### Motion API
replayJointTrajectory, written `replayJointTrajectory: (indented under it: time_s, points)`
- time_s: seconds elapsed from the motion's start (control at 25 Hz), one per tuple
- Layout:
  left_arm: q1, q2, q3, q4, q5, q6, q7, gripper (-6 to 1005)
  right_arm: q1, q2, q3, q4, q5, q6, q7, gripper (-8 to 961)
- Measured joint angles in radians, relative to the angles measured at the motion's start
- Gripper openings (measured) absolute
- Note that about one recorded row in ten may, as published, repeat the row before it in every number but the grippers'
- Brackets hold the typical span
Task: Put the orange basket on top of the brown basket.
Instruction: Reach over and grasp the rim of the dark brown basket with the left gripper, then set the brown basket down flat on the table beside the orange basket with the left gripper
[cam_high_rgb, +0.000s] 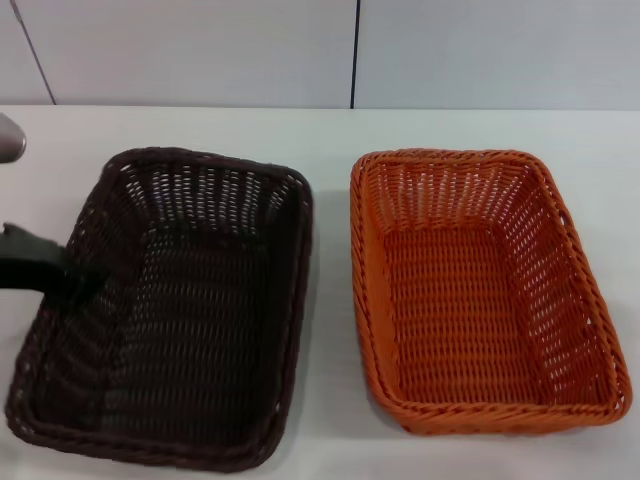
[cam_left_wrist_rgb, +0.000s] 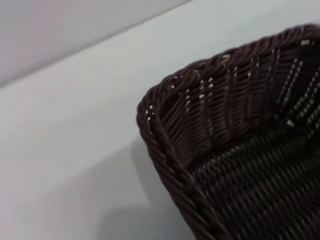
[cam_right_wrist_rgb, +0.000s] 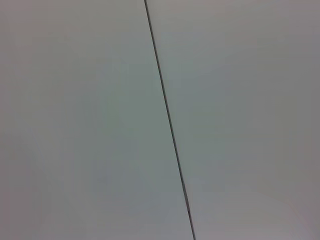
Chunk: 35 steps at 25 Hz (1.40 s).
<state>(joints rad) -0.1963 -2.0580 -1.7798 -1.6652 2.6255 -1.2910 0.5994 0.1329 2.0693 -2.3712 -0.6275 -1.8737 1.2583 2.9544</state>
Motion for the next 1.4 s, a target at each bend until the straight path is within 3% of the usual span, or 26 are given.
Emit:
replayJointTrajectory:
  time_s: [0.04, 0.16, 0.4, 0.52, 0.56, 0.68, 0.8, 0.88, 1.04, 1.12, 1.24, 1.28, 1.4]
  points:
    - [-0.025, 0.001, -0.057, -0.003, -0.050, -0.044, 0.125, 281, 0.000, 0.000, 0.000, 0.000, 0.000, 0.000, 0.000, 819]
    - [-0.059, 0.001, -0.104, 0.002, -0.086, -0.090, 0.275, 288, -0.005, 0.000, 0.001, -0.002, -0.005, 0.006, 0.000, 819]
    - [-0.155, 0.003, -0.186, 0.070, -0.103, -0.173, 0.497, 302, -0.024, 0.002, -0.002, -0.014, -0.006, 0.039, 0.000, 818]
    - [-0.175, 0.003, -0.199, 0.087, -0.104, -0.185, 0.539, 309, -0.027, 0.003, -0.004, -0.017, -0.006, 0.045, 0.000, 818]
    - [-0.228, 0.003, -0.215, 0.126, -0.108, -0.201, 0.649, 311, -0.027, 0.003, -0.004, -0.018, -0.006, 0.047, 0.000, 817]
    - [-0.258, 0.001, -0.215, 0.152, -0.114, -0.202, 0.705, 318, -0.027, 0.003, -0.006, -0.023, -0.006, 0.050, 0.000, 817]
    - [-0.284, 0.001, -0.213, 0.179, -0.117, -0.195, 0.738, 325, -0.027, 0.003, -0.006, -0.024, -0.006, 0.050, 0.000, 817]
    - [-0.366, -0.001, -0.204, 0.294, -0.121, -0.153, 0.857, 330, -0.027, 0.003, -0.006, -0.025, -0.006, 0.050, 0.000, 816]
    - [-0.376, -0.002, -0.194, 0.312, -0.122, -0.144, 0.884, 339, -0.027, 0.003, -0.006, -0.026, -0.006, 0.050, 0.000, 816]
    - [-0.392, -0.001, -0.114, 0.350, -0.130, -0.081, 0.917, 344, -0.025, 0.003, -0.006, -0.026, -0.005, 0.050, 0.000, 816]
    - [-0.392, -0.001, -0.114, 0.350, -0.130, -0.081, 0.917, 351, -0.021, 0.003, -0.006, -0.026, -0.005, 0.047, 0.000, 815]
    - [-0.389, -0.001, -0.049, 0.359, -0.129, -0.024, 0.919, 353, -0.020, 0.002, -0.006, -0.026, -0.005, 0.046, 0.000, 815]
    - [-0.372, -0.003, 0.010, 0.357, -0.125, 0.053, 0.907, 360, -0.018, 0.002, -0.005, -0.027, -0.005, 0.045, 0.000, 815]
